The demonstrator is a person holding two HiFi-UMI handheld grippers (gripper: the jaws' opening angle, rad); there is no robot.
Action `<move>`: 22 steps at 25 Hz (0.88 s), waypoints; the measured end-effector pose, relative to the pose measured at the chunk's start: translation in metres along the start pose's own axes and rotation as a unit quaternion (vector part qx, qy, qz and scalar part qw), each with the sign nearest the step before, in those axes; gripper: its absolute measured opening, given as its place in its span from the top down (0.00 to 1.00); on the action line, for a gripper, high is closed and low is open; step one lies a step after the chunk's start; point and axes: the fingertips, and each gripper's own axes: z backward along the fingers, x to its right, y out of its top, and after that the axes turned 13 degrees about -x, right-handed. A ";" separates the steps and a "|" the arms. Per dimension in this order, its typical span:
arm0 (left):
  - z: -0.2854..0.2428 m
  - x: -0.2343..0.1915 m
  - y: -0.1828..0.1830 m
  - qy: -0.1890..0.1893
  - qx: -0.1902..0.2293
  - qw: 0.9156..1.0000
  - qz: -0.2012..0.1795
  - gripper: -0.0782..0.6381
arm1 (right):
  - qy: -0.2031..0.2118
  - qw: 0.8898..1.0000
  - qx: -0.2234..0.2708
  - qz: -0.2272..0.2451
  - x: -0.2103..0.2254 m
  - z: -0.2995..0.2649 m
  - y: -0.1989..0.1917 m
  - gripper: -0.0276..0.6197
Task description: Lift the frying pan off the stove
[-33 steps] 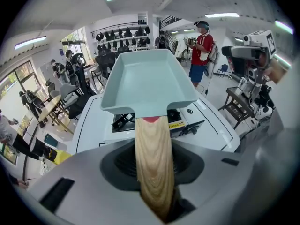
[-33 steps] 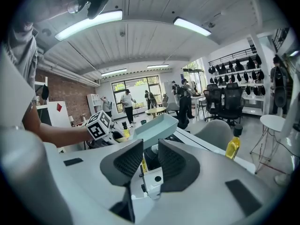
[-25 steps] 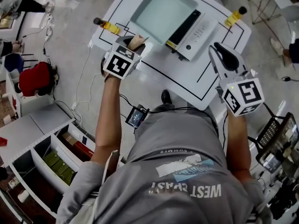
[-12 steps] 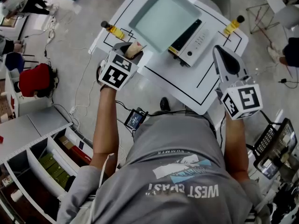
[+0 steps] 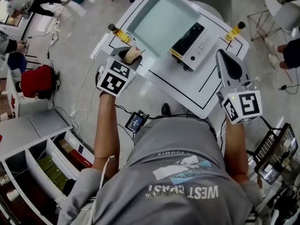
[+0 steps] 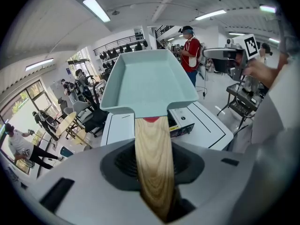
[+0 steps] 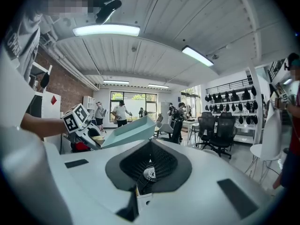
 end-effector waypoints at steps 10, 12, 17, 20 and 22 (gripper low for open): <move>0.011 -0.008 -0.002 0.010 0.011 1.000 -0.002 0.71 | -0.013 0.999 -0.014 0.027 -0.012 0.001 0.007 0.95; 0.011 -0.009 -0.004 0.011 0.012 1.000 -0.002 0.71 | -0.013 0.999 -0.014 0.027 -0.012 0.000 0.007 0.95; 0.009 -0.010 -0.005 0.011 0.011 1.000 -0.004 0.71 | -0.014 0.999 -0.017 0.024 -0.014 0.000 0.007 0.95; 0.006 -0.010 -0.005 0.011 0.014 1.000 -0.007 0.71 | -0.013 0.999 -0.020 0.024 -0.014 -0.002 0.006 0.95; 0.005 -0.010 -0.004 0.010 0.016 1.000 -0.006 0.71 | -0.013 0.999 -0.021 0.025 -0.014 -0.002 0.006 0.95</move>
